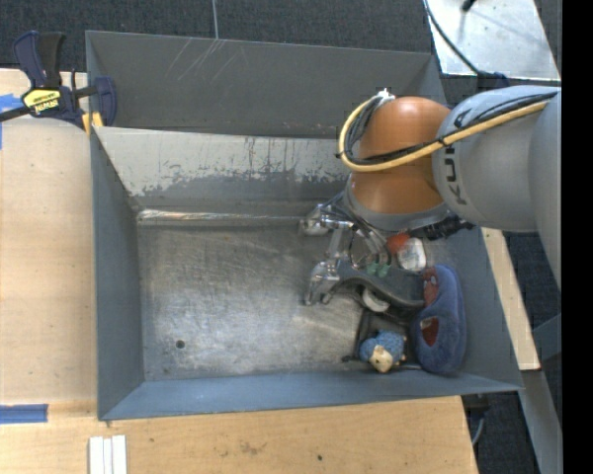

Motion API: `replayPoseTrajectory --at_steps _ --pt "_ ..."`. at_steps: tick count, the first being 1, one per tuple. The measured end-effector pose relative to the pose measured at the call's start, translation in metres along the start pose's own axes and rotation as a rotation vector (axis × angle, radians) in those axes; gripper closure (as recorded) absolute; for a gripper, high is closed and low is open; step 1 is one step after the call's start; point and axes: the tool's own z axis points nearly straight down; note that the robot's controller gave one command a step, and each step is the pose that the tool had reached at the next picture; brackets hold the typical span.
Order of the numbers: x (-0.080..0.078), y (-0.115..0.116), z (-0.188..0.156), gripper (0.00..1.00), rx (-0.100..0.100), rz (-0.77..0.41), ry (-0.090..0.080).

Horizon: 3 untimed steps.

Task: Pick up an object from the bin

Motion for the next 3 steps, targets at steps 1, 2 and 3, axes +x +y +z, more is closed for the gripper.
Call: replayPoseTrajectory --at_steps 1,2,3 --pt "0.015 -0.012 0.000 0.00 0.002 -0.036 -0.002" --pt "0.039 -0.017 -0.012 0.00 -0.009 -0.137 0.002" --pt "0.040 -0.017 -0.013 0.00 -0.008 -0.152 0.002"
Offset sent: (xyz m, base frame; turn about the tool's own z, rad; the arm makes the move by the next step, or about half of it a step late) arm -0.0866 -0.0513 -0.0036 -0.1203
